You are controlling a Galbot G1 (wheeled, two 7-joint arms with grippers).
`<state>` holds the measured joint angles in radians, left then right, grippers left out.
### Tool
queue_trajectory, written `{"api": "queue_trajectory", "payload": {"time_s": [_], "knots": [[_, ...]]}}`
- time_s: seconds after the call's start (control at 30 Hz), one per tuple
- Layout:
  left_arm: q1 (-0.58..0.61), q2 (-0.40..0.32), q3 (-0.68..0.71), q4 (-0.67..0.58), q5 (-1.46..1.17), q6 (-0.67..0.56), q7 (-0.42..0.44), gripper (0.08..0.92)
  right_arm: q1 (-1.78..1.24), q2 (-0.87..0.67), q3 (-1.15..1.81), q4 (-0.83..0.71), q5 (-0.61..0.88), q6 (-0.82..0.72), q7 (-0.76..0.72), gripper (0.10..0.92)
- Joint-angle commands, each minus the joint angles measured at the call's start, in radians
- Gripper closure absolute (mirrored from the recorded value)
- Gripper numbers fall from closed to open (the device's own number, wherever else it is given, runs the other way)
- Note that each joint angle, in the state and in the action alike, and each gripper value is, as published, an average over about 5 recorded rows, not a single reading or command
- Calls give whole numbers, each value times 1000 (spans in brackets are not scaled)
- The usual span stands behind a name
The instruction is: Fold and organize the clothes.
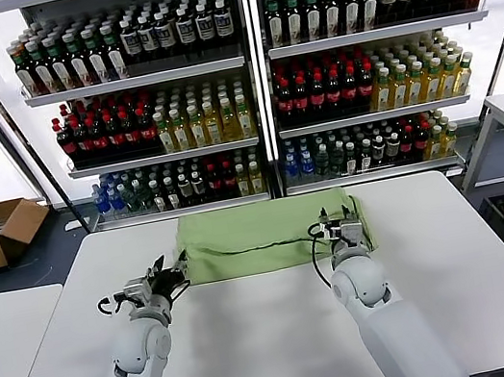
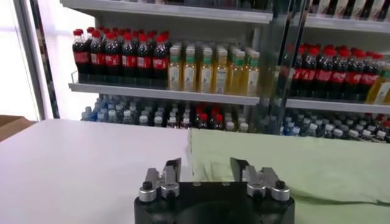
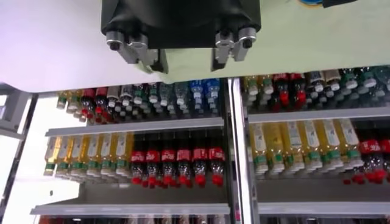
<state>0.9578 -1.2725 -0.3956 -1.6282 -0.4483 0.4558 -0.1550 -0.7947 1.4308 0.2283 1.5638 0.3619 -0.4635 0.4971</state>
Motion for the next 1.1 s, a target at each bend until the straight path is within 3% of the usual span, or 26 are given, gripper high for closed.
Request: {"api": "queue_trajectory", "payload": {"time_s": [0.03,0.23,1.1], "knots": [[86,-5,-10,-140,0,69,-10,298,-67,-9,15,137,28,-87,69,284],[126,-5,-16,-152,16,65,-9,184,-185,-54,46,200,7,-56,45,205],[73,8,4,-17,31,68,1,177,-178,-90,60,100,38,-91,52,203]]}}
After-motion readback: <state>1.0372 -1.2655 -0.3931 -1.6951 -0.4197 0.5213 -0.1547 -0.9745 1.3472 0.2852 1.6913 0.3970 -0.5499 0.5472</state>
